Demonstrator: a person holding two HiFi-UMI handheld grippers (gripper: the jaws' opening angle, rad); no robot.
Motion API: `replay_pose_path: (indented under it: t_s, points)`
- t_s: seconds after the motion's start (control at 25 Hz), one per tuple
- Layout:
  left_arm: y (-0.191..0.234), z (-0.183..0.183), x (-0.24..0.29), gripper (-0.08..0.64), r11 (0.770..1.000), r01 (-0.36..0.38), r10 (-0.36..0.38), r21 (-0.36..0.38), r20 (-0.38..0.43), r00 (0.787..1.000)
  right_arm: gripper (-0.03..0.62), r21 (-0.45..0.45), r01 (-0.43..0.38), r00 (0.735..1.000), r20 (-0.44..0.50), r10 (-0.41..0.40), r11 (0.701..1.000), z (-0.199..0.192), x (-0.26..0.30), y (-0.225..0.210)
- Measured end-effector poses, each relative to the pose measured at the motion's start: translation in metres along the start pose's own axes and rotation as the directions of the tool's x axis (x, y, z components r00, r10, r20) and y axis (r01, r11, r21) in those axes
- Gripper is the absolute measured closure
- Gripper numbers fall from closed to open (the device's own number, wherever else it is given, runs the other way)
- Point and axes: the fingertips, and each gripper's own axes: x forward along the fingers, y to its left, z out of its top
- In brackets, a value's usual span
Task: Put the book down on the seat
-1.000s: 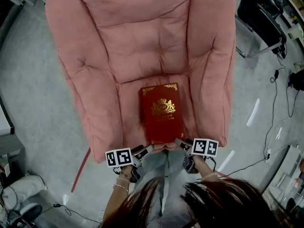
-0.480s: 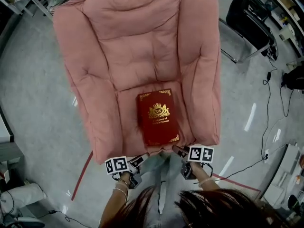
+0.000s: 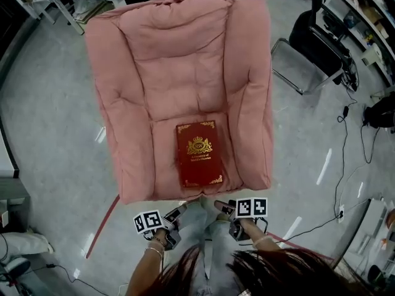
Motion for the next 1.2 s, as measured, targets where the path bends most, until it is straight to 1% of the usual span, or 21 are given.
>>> replay_pose_path:
  t_s: [0.04, 0.16, 0.2, 0.28, 0.4, 0.52, 0.6, 0.76, 0.92, 1.04, 1.2]
  points:
    - [-0.005, -0.011, -0.002, 0.322, 1.0, 0.006, -0.006, 0.006, 0.003, 1.0, 0.238, -0.017, 0.001, 1.0, -0.003, -0.001, 1.0, -0.002, -0.006, -0.001]
    - [-0.012, -0.052, -0.002, 0.324, 0.999, 0.009, -0.008, 0.031, -0.016, 1.0, 0.238, -0.05, 0.006, 1.0, -0.008, -0.007, 0.999, -0.006, -0.024, -0.007]
    - [-0.011, -0.066, -0.001, 0.324, 1.0, -0.001, 0.002, 0.029, -0.023, 1.0, 0.238, -0.061, 0.009, 1.0, -0.008, -0.01, 0.998, -0.006, -0.03, -0.01]
    - [-0.008, -0.09, 0.0, 0.325, 1.0, -0.022, 0.022, 0.0, -0.023, 1.0, 0.239, -0.083, 0.012, 1.0, -0.005, -0.012, 0.996, -0.005, -0.042, -0.012]
    - [-0.01, -0.114, -0.002, 0.336, 0.999, -0.028, 0.028, -0.032, -0.003, 1.0, 0.239, -0.119, 0.004, 1.0, -0.007, -0.005, 0.993, -0.007, -0.059, -0.012]
    - [-0.017, -0.131, -0.006, 0.336, 1.0, -0.024, 0.024, -0.012, 0.001, 1.0, 0.239, -0.175, 0.001, 1.0, -0.027, -0.006, 0.985, -0.013, -0.074, -0.015]
    - [-0.022, -0.138, -0.008, 0.336, 1.0, -0.029, 0.029, 0.006, 0.017, 0.999, 0.239, -0.222, 0.011, 0.999, -0.039, -0.02, 0.975, -0.011, -0.085, -0.021]
    - [-0.028, -0.141, -0.021, 0.336, 0.999, -0.042, 0.041, 0.005, 0.097, 0.994, 0.239, -0.262, 0.022, 0.999, -0.029, -0.031, 0.965, -0.003, -0.109, -0.031]
    - [-0.041, -0.139, -0.035, 0.334, 1.0, -0.02, 0.018, 0.006, 0.206, 0.978, 0.239, -0.315, 0.013, 0.999, -0.024, -0.021, 0.949, -0.002, -0.128, -0.033]
    - [-0.057, -0.138, -0.049, 0.334, 0.999, -0.007, -0.005, 0.04, 0.29, 0.957, 0.239, -0.359, -0.006, 1.0, -0.029, -0.005, 0.933, -0.006, -0.141, -0.027]
    - [-0.083, -0.135, -0.066, 0.334, 0.996, 0.0, -0.037, 0.091, 0.403, 0.915, 0.239, -0.407, -0.032, 0.999, -0.021, 0.026, 0.913, -0.004, -0.156, -0.015]
